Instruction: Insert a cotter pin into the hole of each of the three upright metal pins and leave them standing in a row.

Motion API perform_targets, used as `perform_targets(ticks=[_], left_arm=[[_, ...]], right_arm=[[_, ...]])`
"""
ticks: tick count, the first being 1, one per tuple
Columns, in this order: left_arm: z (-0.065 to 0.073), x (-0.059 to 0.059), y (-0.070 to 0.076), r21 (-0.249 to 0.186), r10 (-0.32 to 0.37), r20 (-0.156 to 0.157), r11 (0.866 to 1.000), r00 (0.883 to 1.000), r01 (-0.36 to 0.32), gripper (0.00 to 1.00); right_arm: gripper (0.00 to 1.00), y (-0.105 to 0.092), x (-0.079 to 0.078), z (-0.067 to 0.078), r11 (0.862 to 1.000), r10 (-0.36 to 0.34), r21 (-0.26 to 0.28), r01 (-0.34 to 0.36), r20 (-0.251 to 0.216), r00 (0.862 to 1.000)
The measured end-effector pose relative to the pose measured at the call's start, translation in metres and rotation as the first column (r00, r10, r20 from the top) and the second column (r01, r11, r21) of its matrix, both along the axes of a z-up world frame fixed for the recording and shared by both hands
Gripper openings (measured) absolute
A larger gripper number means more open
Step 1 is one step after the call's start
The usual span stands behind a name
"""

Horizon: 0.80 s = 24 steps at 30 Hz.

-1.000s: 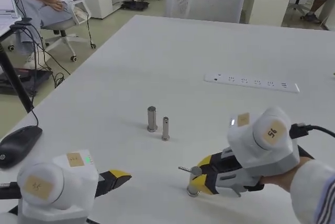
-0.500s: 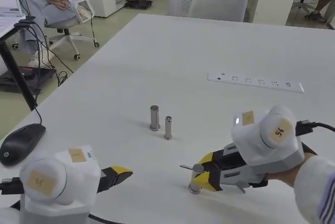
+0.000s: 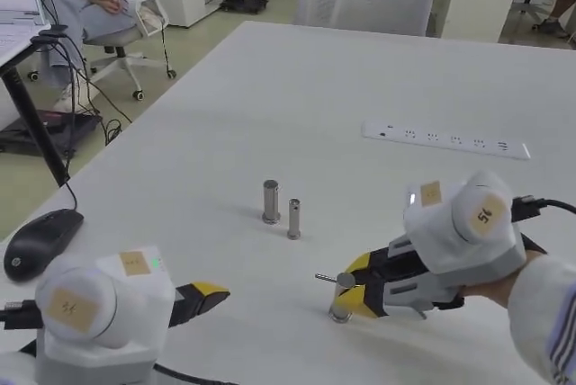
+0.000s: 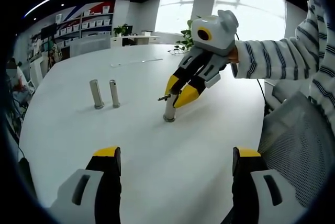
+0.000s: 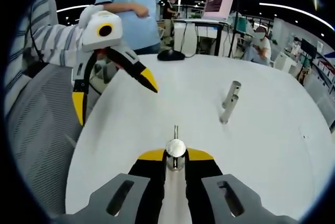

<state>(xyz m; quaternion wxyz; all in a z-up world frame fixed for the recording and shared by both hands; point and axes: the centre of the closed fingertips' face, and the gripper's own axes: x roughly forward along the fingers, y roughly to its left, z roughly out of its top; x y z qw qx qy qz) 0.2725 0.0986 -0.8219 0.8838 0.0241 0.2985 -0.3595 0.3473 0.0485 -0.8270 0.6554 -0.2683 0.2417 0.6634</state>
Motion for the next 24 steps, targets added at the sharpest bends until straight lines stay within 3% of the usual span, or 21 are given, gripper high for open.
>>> perform_targets(ticks=[24], left_arm=[[0.0011,0.0013,0.0001,0.009,-0.003,-0.005,1.0,1.0,0.003,0.88]], right_arm=[[0.15,0.0005,0.0027,0.0002,1.0,0.018,0.02,-0.017,-0.03,0.999]])
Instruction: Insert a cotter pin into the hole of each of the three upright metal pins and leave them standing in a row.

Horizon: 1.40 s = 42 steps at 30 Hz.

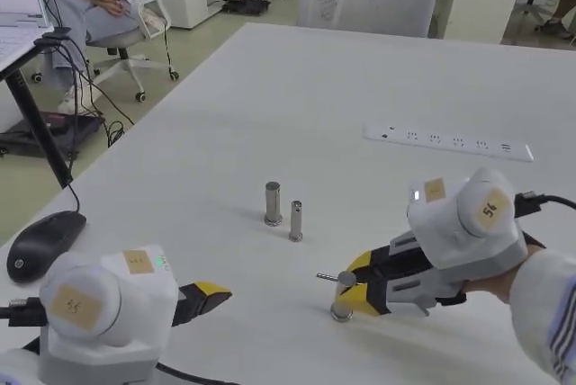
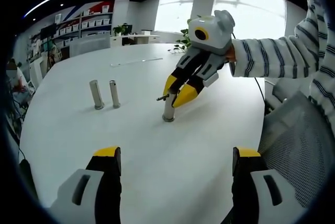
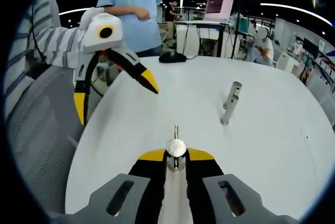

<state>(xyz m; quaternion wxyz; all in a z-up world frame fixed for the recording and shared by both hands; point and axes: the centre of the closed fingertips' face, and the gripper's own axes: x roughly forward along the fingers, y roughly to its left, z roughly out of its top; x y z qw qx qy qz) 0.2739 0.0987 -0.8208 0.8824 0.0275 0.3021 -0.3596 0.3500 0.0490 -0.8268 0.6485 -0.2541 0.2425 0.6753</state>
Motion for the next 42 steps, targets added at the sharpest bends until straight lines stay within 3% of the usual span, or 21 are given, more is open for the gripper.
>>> perform_targets(ticks=[14,23,27,42], left_arm=[[0.001,0.0,0.0,0.002,-0.002,-0.001,1.0,1.0,0.002,0.89],[0.003,0.0,0.001,0.004,-0.006,-0.003,1.0,1.0,0.006,0.89],[0.003,0.001,0.002,-0.02,0.011,-0.011,1.0,1.0,-0.011,0.89],[0.007,0.002,0.001,-0.013,-0.006,-0.003,1.0,1.0,0.006,0.9]], right_arm=[[0.21,-0.003,-0.002,-0.002,1.0,-0.02,0.001,0.02,-0.012,1.0],[0.25,-0.007,-0.002,0.01,0.997,-0.056,0.044,0.057,-0.023,0.998],[0.25,-0.01,-0.006,0.015,0.995,-0.075,0.062,0.076,-0.032,0.997],[0.39,-0.045,-0.021,0.036,0.971,-0.206,0.122,0.207,-0.024,0.978]])
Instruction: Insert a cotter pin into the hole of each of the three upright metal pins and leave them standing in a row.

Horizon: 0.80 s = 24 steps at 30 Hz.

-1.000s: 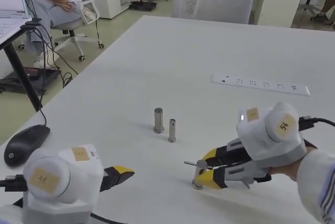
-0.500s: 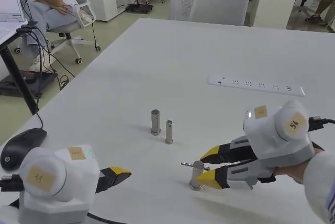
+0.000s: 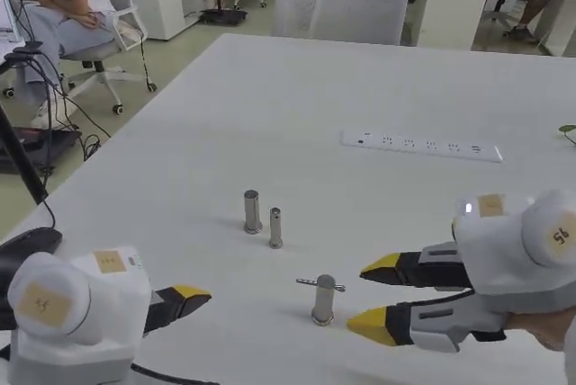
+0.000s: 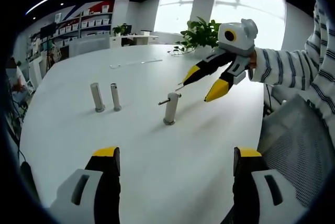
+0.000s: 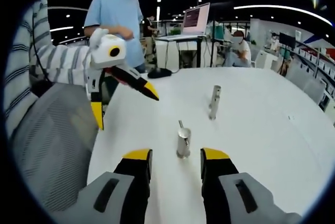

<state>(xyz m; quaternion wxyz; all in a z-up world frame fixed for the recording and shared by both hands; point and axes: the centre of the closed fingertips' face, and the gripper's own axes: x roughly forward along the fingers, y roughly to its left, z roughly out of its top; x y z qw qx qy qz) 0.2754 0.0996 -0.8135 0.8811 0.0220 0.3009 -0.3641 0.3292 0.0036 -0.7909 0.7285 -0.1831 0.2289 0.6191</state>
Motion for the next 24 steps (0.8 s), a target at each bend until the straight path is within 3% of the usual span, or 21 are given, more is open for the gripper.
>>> perform_targets(ticks=[15,24], left_arm=[[0.0,0.013,0.01,0.021,0.001,0.004,1.0,1.0,-0.002,0.89],[0.003,0.031,0.022,0.023,0.03,0.028,0.999,0.999,-0.031,0.86]], right_arm=[[0.53,-0.038,-0.011,0.016,0.989,-0.141,0.037,0.141,0.001,0.99],[0.63,-0.052,-0.02,0.026,0.977,-0.204,0.059,0.204,-0.004,0.979]])
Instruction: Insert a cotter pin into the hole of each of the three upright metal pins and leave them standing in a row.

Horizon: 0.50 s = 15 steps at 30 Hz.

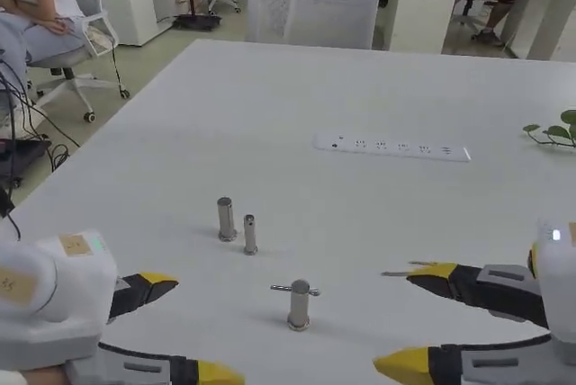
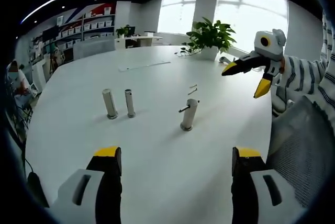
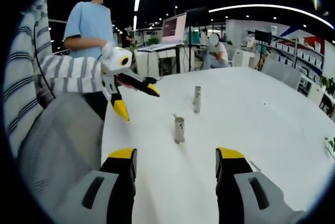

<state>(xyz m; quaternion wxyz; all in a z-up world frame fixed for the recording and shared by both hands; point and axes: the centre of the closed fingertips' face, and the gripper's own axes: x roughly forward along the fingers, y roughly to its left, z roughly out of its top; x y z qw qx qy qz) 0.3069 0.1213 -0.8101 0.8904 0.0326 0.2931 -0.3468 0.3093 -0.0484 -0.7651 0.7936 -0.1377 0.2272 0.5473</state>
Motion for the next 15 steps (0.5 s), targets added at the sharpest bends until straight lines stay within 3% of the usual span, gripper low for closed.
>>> perform_targets(ticks=[6,15], left_arm=[[0.001,0.011,0.002,0.0,0.005,0.007,1.0,1.0,-0.005,0.86],[0.0,0.027,0.01,0.004,0.031,0.019,1.0,0.999,-0.031,0.87]], right_arm=[[0.67,-0.009,-0.003,0.006,0.998,-0.067,0.022,0.067,0.001,0.998],[0.79,-0.023,-0.011,0.003,0.988,-0.15,0.041,0.151,-0.033,0.988]])
